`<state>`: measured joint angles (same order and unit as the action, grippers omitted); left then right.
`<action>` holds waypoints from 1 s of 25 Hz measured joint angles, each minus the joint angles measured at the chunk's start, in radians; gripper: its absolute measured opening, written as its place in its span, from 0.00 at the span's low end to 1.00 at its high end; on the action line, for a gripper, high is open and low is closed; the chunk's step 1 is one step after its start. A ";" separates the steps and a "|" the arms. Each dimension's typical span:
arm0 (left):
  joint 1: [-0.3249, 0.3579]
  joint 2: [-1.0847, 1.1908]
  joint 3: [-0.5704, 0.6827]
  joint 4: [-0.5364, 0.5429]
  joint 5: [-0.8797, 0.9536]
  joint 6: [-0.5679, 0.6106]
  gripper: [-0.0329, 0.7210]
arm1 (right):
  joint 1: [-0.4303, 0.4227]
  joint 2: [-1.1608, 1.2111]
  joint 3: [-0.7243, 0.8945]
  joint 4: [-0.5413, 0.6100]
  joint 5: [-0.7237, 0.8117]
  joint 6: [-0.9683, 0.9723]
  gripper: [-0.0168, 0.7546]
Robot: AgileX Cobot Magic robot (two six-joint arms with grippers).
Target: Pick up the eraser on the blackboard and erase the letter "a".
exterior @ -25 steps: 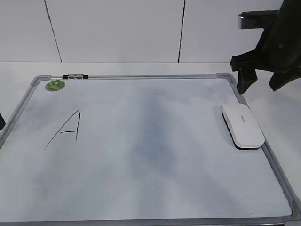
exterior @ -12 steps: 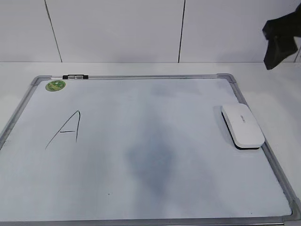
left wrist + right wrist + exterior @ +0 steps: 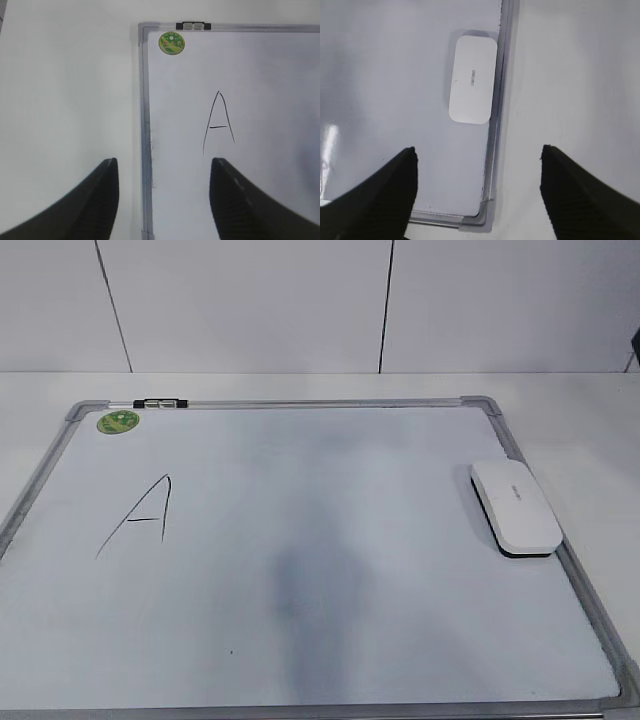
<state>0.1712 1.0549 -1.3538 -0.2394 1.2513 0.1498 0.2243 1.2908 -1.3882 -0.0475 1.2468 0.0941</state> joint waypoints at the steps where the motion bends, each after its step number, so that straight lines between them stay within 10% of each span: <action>1: -0.008 -0.032 0.029 0.006 0.001 -0.002 0.60 | 0.000 -0.021 0.026 0.000 0.000 -0.002 0.79; 25: -0.116 -0.609 0.663 0.039 0.001 -0.033 0.60 | 0.000 -0.802 0.701 -0.051 -0.094 -0.012 0.79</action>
<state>0.0554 0.4456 -0.6905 -0.2008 1.2522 0.1170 0.2243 0.4885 -0.6873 -0.0985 1.1533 0.0822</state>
